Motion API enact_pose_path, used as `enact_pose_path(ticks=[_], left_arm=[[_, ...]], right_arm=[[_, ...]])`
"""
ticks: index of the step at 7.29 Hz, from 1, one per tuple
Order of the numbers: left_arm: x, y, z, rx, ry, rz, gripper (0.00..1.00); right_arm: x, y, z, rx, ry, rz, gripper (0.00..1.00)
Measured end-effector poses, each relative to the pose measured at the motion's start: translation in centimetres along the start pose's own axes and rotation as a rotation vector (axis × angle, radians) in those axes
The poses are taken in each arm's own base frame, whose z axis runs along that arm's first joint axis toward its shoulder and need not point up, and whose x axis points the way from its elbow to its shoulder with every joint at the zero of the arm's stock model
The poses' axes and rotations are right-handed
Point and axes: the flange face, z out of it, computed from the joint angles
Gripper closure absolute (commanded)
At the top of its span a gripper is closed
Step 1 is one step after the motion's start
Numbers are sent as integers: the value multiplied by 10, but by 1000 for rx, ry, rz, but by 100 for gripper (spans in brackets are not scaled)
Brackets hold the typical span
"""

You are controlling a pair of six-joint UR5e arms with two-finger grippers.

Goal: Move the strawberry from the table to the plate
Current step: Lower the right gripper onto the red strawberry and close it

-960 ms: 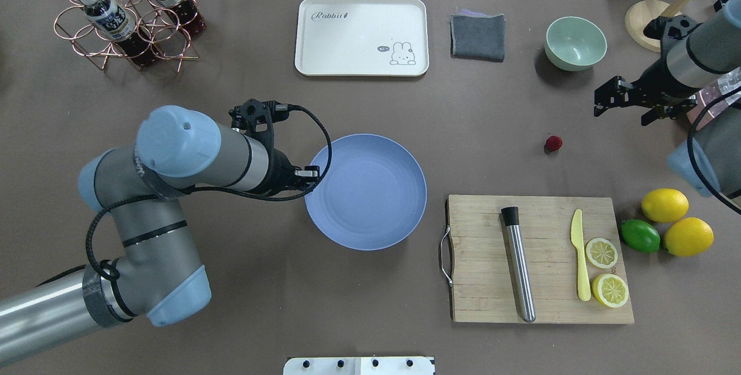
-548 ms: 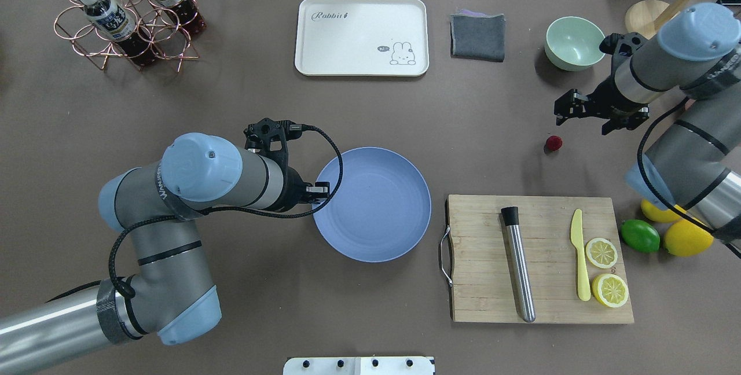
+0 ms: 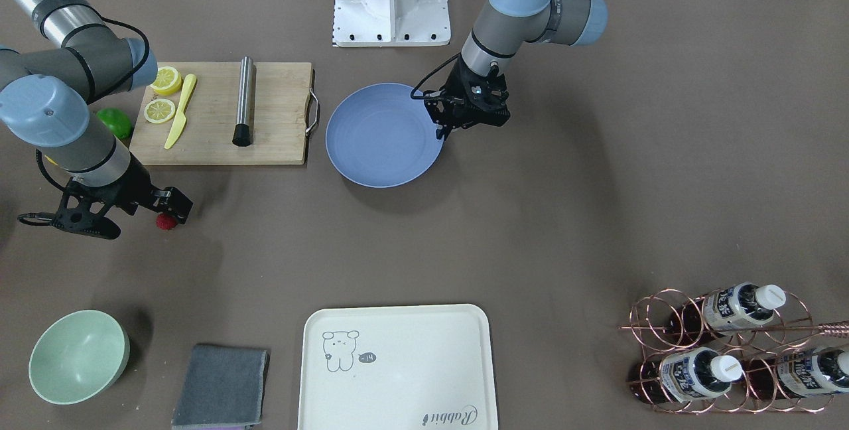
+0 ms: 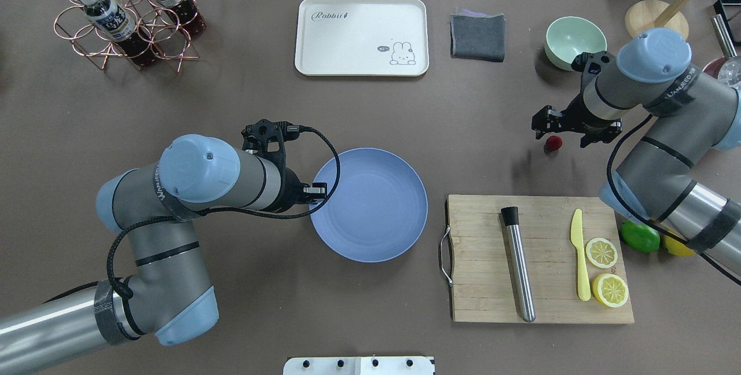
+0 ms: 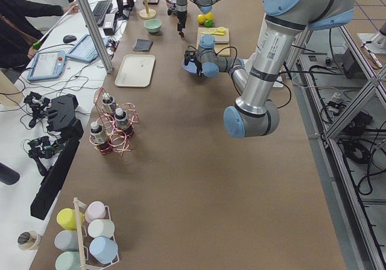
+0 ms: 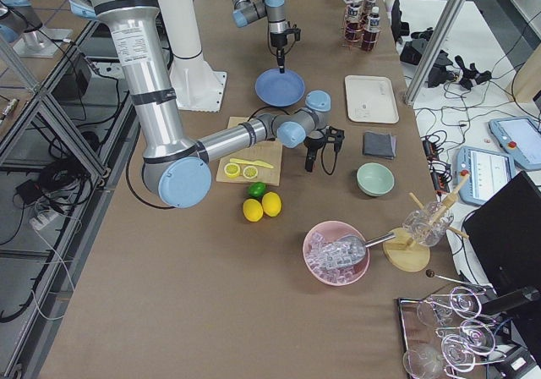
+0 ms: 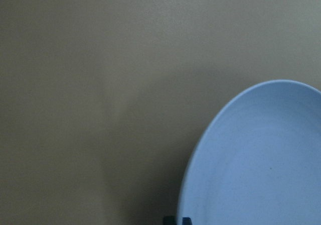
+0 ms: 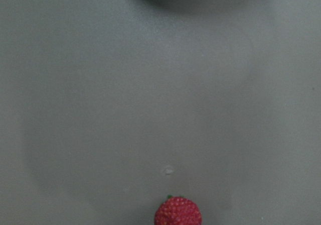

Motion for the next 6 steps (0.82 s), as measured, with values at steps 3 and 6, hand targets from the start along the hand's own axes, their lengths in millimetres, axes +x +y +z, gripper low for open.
enact_pose_path(ticks=[3, 6], left_arm=[[0, 0, -1, 0, 2, 1, 100], [-3, -3, -5, 8, 4, -1, 2]], right_arm=[[2, 5, 11, -14, 12, -4, 100], [0, 5, 12, -16, 11, -11, 100]])
